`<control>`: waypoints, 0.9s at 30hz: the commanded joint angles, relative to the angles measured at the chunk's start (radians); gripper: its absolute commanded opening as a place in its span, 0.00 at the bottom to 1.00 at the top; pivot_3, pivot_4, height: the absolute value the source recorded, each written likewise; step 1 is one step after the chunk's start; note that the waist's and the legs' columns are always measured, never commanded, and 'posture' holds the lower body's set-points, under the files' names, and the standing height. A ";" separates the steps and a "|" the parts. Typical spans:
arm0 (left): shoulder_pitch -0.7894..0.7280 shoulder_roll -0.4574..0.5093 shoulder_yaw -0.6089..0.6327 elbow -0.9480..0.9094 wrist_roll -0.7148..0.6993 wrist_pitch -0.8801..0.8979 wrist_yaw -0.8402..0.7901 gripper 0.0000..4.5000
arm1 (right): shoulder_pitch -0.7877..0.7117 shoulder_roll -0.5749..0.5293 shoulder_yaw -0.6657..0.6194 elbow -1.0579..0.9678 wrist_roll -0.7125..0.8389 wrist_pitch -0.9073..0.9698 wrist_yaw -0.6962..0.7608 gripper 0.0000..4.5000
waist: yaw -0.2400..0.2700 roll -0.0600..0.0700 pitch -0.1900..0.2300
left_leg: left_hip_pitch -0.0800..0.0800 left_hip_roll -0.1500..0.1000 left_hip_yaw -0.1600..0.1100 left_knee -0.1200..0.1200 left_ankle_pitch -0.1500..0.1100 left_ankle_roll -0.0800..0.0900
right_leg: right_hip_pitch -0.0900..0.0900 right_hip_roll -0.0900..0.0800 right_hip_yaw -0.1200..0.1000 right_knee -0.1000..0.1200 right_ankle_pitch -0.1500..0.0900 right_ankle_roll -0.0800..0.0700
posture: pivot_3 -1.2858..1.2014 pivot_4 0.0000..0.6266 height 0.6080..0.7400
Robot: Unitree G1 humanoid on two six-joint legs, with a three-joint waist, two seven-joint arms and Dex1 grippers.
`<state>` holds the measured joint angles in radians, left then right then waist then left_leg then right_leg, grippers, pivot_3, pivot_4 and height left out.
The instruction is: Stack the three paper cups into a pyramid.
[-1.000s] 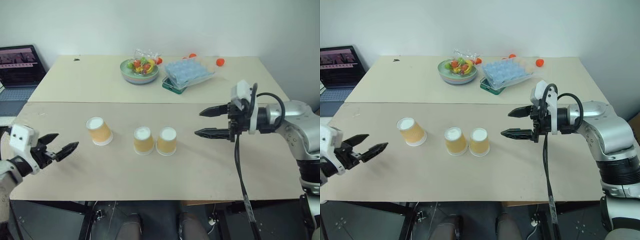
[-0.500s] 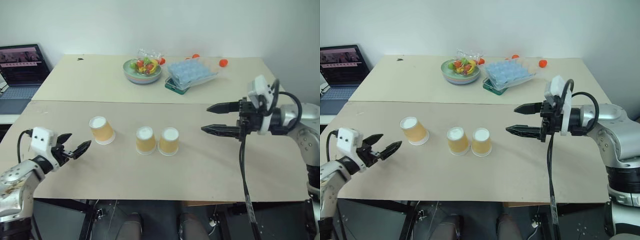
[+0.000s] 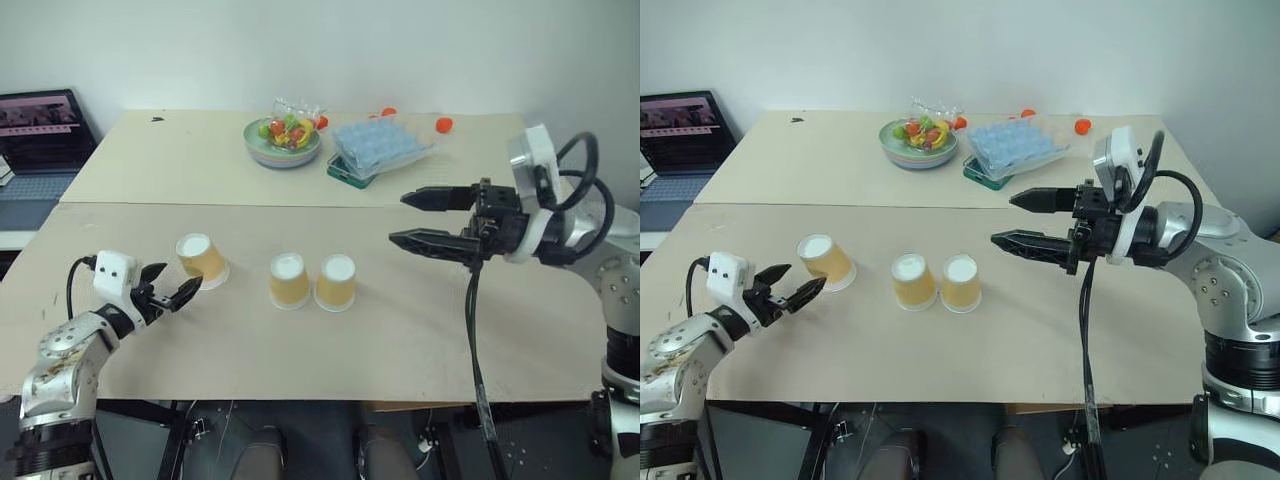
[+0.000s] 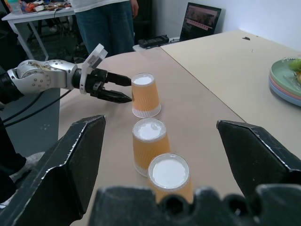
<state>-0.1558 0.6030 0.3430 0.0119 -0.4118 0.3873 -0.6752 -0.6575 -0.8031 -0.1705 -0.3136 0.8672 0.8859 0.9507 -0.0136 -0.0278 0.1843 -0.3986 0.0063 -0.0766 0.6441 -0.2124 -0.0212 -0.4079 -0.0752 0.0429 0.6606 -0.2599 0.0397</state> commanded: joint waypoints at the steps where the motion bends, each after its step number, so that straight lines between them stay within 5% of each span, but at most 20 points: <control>1: -0.058 -0.015 -0.031 -0.045 -0.016 0.000 0.007 1.00 | -0.030 -0.003 -0.019 -0.027 0.026 0.006 -0.020 0.99 | 0.002 0.000 0.000 | 0.000 0.000 0.000 0.000 0.000 0.000 | 0.000 0.000 0.000 0.000 0.000 0.000 | 0.52 0.24 1.00; 10: -0.206 -0.013 -0.078 -0.009 0.014 -0.011 0.034 1.00 | -0.027 -0.014 -0.017 -0.036 0.030 0.003 -0.040 0.99 | -0.008 0.000 0.000 | 0.000 0.000 0.000 0.000 0.000 0.000 | 0.000 0.000 0.000 0.000 0.000 0.000 | 0.52 0.24 1.00; 27: -0.167 -0.009 -0.079 0.006 0.018 -0.005 0.020 1.00 | 0.003 -0.020 -0.026 -0.035 0.015 -0.024 -0.040 0.99 | -0.004 0.000 0.000 | 0.000 0.000 0.000 0.000 0.000 0.000 | 0.000 0.000 0.000 0.000 0.000 0.000 | 0.52 0.24 1.00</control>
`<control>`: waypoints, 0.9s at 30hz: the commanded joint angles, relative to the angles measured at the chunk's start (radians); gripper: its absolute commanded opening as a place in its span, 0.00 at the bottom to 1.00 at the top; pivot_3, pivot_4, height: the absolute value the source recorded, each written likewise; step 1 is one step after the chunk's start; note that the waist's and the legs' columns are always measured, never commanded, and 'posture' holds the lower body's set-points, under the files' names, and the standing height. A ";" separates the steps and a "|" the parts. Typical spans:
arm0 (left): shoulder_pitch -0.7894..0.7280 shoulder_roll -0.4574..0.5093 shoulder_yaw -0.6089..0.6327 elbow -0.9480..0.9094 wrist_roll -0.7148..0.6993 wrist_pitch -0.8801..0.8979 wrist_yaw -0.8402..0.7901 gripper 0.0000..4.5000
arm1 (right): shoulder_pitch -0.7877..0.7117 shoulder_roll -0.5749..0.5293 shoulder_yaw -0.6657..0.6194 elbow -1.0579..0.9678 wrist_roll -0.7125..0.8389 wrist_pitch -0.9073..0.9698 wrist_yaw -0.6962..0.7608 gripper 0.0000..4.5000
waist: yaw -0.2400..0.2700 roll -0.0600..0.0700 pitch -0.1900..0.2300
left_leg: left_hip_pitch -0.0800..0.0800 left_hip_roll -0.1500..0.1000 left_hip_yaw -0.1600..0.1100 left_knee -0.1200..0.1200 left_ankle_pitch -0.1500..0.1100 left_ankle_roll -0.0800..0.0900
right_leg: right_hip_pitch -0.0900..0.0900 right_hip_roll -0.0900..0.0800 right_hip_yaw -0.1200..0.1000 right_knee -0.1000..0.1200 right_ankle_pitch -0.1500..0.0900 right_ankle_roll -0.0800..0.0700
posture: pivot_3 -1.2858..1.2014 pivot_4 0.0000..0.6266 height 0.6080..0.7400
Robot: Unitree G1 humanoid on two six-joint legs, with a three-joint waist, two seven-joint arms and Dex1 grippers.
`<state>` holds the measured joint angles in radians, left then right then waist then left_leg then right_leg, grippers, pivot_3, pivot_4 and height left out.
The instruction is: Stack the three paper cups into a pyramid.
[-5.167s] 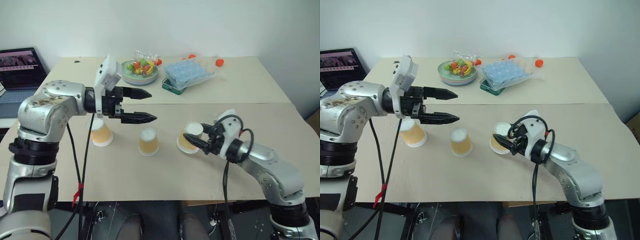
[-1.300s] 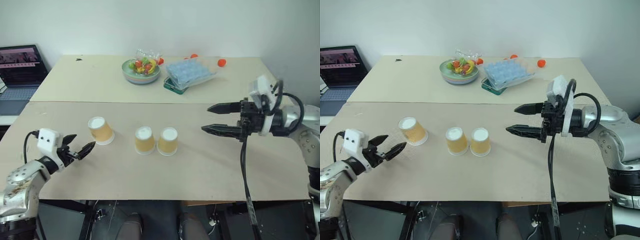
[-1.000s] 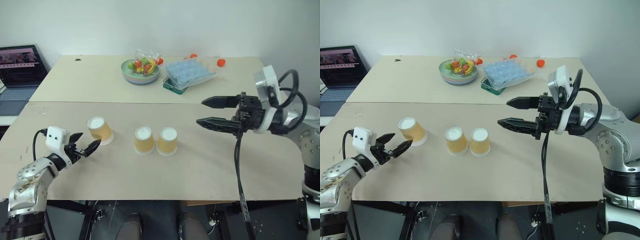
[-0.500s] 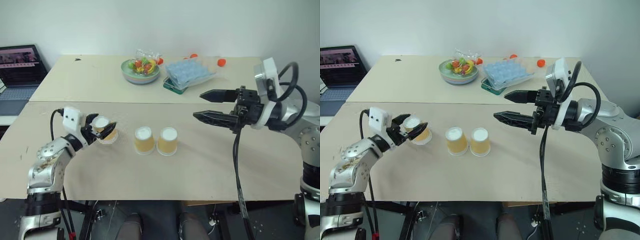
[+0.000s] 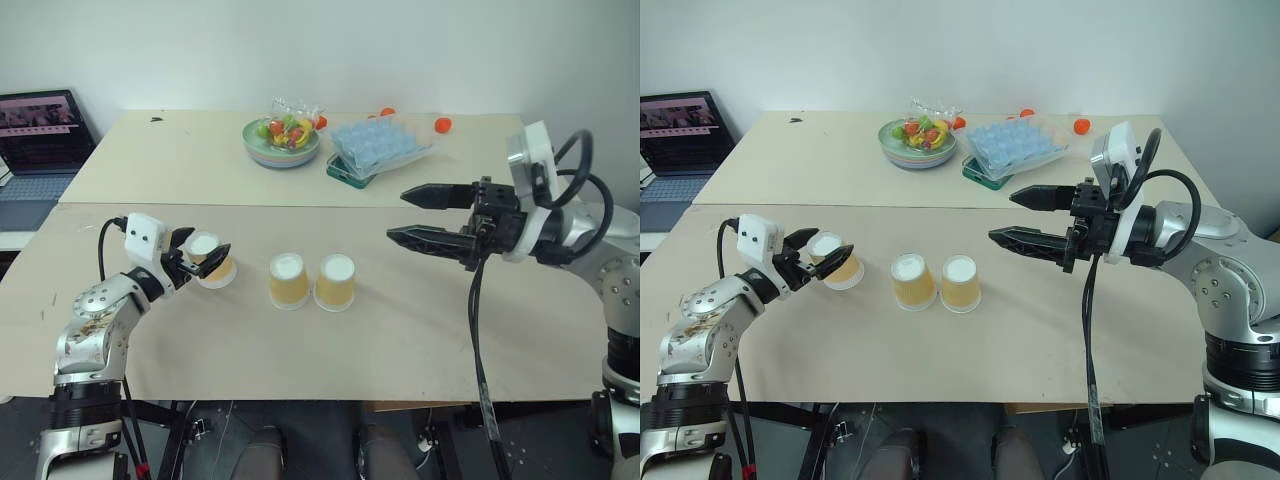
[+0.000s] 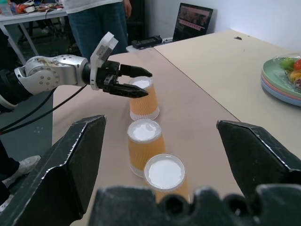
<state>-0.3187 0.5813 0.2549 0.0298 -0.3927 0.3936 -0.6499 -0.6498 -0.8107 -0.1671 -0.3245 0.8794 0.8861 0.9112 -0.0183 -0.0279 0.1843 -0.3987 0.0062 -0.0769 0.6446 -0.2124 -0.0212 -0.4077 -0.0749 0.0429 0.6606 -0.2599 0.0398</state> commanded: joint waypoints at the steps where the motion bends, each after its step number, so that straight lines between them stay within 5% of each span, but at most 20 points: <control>1: -0.004 0.014 0.006 -0.010 0.000 -0.010 -0.007 1.00 | -0.005 -0.012 -0.030 -0.024 0.002 -0.024 -0.002 0.99 | 0.001 0.000 0.000 | 0.000 0.000 0.000 0.000 0.000 0.000 | 0.000 0.000 0.000 0.000 0.000 0.000 | 0.52 0.24 1.00; 7: -0.010 0.013 0.003 0.000 0.002 -0.018 -0.015 0.57 | 0.000 -0.015 -0.031 -0.029 0.004 -0.020 -0.001 1.00 | 0.001 0.000 0.000 | 0.000 0.000 0.000 0.000 0.000 0.000 | 0.000 0.000 0.000 0.000 0.000 0.000 | 0.52 0.24 1.00; 19: -0.106 0.064 0.005 -0.070 -0.031 0.073 -0.022 0.56 | 0.070 -0.090 -0.018 -0.073 0.011 0.005 0.047 1.00 | 0.003 0.000 0.000 | 0.000 0.000 0.000 0.000 0.000 0.000 | 0.000 0.000 0.000 0.000 0.000 0.000 | 0.52 0.24 1.00; 27: -0.373 0.180 -0.042 -0.206 -0.224 0.361 -0.150 0.56 | 0.106 -0.137 -0.038 -0.094 0.024 0.016 0.054 1.00 | 0.001 -0.002 0.001 | -0.001 0.000 0.000 0.000 0.000 0.000 | 0.000 0.000 -0.001 -0.001 0.000 0.000 | 0.52 0.24 1.00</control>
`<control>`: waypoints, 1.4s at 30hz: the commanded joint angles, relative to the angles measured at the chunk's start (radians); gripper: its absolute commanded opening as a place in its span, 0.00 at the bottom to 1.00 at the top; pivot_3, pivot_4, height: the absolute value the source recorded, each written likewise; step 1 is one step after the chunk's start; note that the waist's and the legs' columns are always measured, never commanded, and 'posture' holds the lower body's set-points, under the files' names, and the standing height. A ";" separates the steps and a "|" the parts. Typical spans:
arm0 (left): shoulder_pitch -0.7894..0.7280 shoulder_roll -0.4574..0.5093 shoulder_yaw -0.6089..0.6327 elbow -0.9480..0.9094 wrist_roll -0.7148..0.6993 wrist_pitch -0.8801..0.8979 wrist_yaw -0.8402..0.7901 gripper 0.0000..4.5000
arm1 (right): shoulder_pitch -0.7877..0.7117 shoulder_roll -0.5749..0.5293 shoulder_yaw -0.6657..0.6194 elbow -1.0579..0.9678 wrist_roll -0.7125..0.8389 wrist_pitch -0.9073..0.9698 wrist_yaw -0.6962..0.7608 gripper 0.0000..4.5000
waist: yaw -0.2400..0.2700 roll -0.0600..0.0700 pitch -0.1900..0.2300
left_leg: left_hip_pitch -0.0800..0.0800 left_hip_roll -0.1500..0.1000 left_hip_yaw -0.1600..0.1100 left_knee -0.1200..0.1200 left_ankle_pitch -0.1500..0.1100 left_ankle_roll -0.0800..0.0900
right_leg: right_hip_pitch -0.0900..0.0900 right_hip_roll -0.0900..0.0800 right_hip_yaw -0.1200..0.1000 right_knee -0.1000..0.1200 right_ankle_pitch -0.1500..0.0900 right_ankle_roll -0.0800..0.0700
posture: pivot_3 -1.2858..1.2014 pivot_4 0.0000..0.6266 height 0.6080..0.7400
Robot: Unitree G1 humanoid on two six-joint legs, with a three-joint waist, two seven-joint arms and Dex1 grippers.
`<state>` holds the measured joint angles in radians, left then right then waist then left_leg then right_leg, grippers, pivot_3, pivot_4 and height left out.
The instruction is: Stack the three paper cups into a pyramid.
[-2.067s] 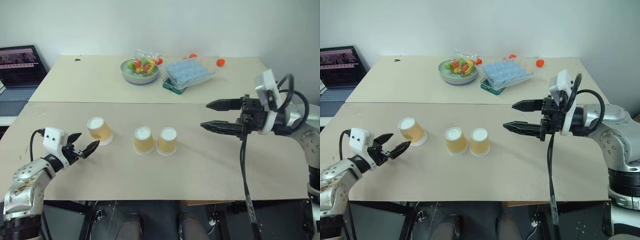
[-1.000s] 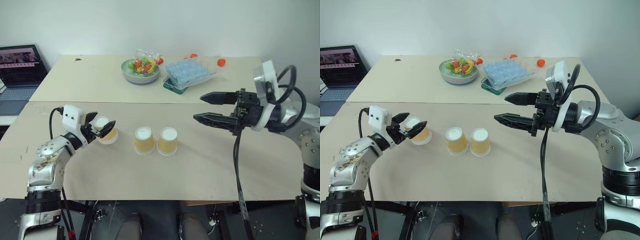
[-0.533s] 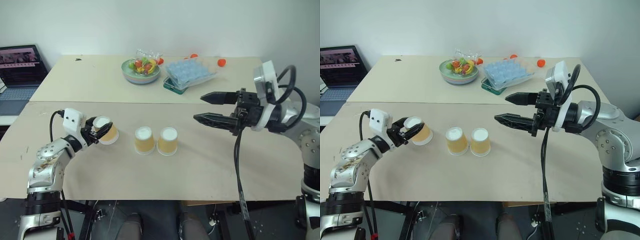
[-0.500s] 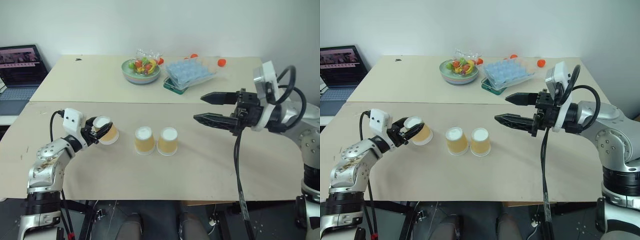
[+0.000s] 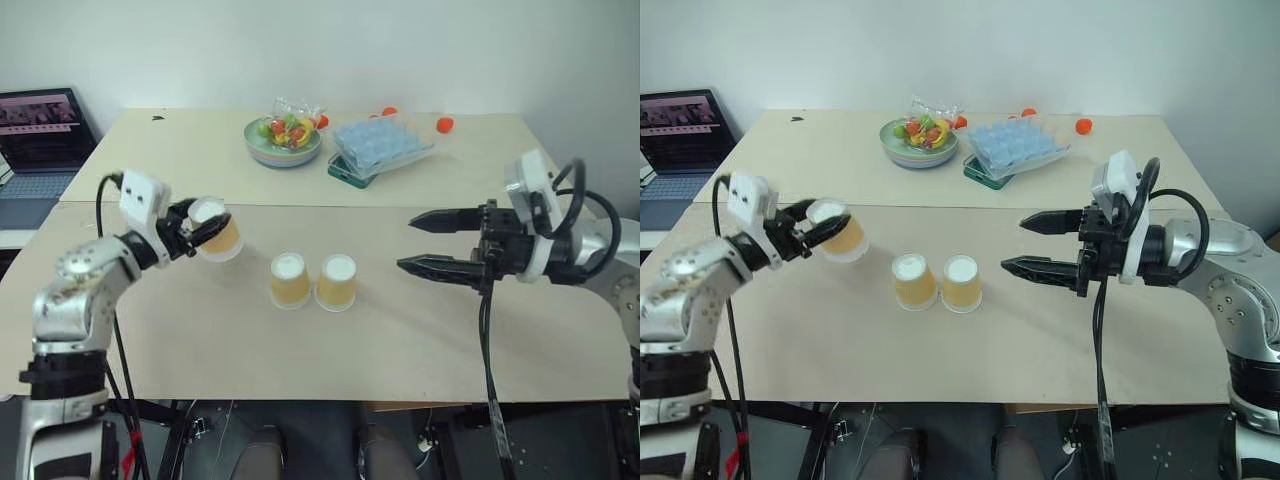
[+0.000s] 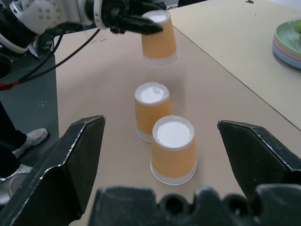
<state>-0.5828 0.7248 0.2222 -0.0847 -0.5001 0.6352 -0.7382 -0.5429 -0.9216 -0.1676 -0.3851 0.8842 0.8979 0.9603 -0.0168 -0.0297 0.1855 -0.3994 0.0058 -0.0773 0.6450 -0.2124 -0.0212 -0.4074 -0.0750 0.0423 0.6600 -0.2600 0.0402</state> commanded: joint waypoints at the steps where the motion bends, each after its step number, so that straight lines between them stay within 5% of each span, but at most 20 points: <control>1: -0.143 0.048 -0.019 -0.111 -0.159 0.167 -0.089 0.56 | 0.002 -0.029 -0.042 -0.034 0.020 0.005 0.002 1.00 | 0.000 -0.001 0.000 | 0.000 0.000 0.000 0.000 0.000 0.000 | 0.000 0.000 0.000 0.000 0.000 0.000 | 0.52 0.24 1.00; 14: -0.255 0.073 -0.159 -0.158 -0.251 0.246 -0.256 0.56 | 0.082 -0.015 -0.073 -0.073 0.018 -0.019 -0.033 1.00 | -0.010 -0.001 0.001 | 0.000 0.000 0.000 0.000 0.000 0.000 | 0.001 0.000 0.000 -0.001 -0.001 0.001 | 0.52 0.24 1.00; 26: -0.287 -0.049 -0.316 0.030 -0.032 -0.020 -0.318 0.56 | 0.117 -0.009 -0.134 -0.132 0.070 0.006 -0.119 1.00 | -0.004 -0.001 0.001 | 0.000 0.000 0.000 0.000 0.000 0.000 | 0.001 0.000 0.000 -0.001 -0.001 0.001 | 0.52 0.24 1.00; 42: -0.279 -0.098 -0.319 0.057 -0.004 -0.030 -0.359 0.56 | 0.186 -0.010 -0.157 -0.155 0.068 -0.028 -0.161 1.00 | -0.001 -0.001 0.001 | 0.000 -0.001 0.000 0.001 0.000 0.000 | 0.001 0.000 0.000 -0.001 -0.001 0.001 | 0.52 0.24 1.00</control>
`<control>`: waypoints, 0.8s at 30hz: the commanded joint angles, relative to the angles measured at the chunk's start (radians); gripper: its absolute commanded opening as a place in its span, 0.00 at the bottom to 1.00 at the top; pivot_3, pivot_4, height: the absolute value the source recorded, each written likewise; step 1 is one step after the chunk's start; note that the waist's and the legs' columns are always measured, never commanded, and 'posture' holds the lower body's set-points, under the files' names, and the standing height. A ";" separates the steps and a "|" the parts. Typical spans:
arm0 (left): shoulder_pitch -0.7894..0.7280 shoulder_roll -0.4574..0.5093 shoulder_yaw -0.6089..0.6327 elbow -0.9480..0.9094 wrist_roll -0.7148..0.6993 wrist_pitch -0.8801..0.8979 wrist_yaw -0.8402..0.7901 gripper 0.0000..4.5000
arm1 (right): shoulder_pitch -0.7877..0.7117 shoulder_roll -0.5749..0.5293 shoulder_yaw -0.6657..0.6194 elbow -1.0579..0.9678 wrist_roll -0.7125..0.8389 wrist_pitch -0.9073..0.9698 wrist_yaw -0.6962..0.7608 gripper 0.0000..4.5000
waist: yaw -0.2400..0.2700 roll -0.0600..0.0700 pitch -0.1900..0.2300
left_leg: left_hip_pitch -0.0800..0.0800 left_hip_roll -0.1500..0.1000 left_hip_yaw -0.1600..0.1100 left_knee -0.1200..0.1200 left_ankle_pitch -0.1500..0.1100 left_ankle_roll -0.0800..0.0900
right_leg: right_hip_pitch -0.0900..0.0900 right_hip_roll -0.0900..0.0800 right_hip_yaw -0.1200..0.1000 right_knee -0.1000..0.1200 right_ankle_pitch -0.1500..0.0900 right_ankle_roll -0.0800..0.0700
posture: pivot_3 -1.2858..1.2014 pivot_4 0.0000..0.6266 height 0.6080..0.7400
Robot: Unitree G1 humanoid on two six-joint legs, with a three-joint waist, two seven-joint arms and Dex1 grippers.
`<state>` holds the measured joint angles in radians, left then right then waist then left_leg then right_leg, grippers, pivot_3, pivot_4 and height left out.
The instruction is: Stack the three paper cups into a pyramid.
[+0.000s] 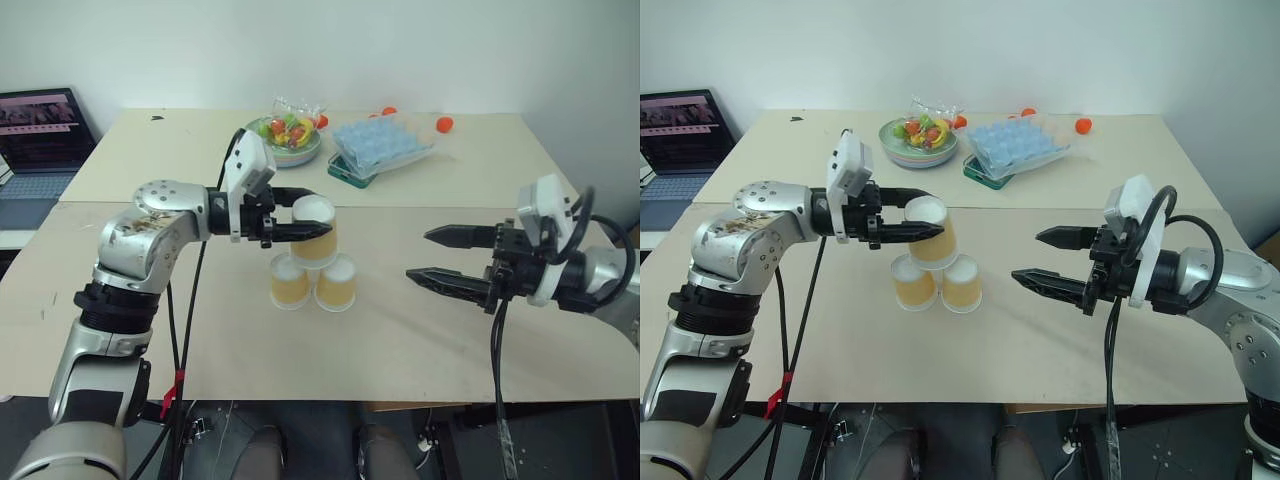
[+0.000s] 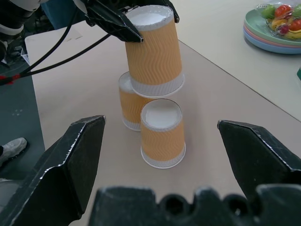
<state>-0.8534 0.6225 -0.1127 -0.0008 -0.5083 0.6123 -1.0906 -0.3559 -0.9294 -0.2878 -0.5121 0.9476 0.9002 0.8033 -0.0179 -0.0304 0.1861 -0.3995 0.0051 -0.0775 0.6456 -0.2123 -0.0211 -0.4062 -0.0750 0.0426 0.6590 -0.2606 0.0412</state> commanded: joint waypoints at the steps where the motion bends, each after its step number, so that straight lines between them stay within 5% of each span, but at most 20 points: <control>1: -0.006 0.006 0.015 -0.029 0.005 -0.007 -0.008 0.56 | -0.002 -0.002 -0.035 -0.028 0.005 -0.031 -0.005 1.00 | 0.000 0.000 0.000 | 0.000 0.000 0.000 0.000 0.000 0.000 | 0.000 0.000 0.000 0.000 0.000 0.000 | 0.52 0.24 1.00; 17: 0.058 0.008 0.016 -0.100 0.014 0.013 0.005 0.56 | -0.046 0.002 -0.005 -0.017 -0.001 -0.032 -0.029 1.00 | 0.000 0.000 0.000 | 0.000 0.000 0.000 0.000 0.000 0.000 | 0.000 0.000 0.000 0.000 0.000 0.000 | 0.52 0.24 1.00; 22: 0.057 0.003 0.015 -0.095 0.017 0.006 0.015 0.98 | -0.051 0.001 -0.003 -0.013 -0.004 -0.033 -0.027 1.00 | 0.001 0.000 0.000 | 0.000 0.000 0.000 0.000 0.000 0.000 | 0.000 0.000 0.000 0.000 0.000 0.000 | 0.52 0.24 1.00; 24: 0.057 0.002 0.016 -0.094 0.017 0.004 0.017 0.98 | -0.050 -0.001 -0.002 -0.012 -0.007 -0.034 -0.026 1.00 | 0.001 0.000 0.000 | 0.000 0.000 0.000 0.000 0.000 0.000 | 0.000 0.000 0.000 0.000 0.000 0.000 | 0.52 0.24 1.00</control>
<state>-0.7857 0.6240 -0.1150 -0.0670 -0.4938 0.6241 -1.0785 -0.3867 -0.9244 -0.2781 -0.5103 0.9450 0.8902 0.7776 -0.0173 -0.0304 0.1861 -0.3995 0.0051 -0.0776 0.6456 -0.2123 -0.0211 -0.4061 -0.0751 0.0426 0.6590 -0.2606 0.0412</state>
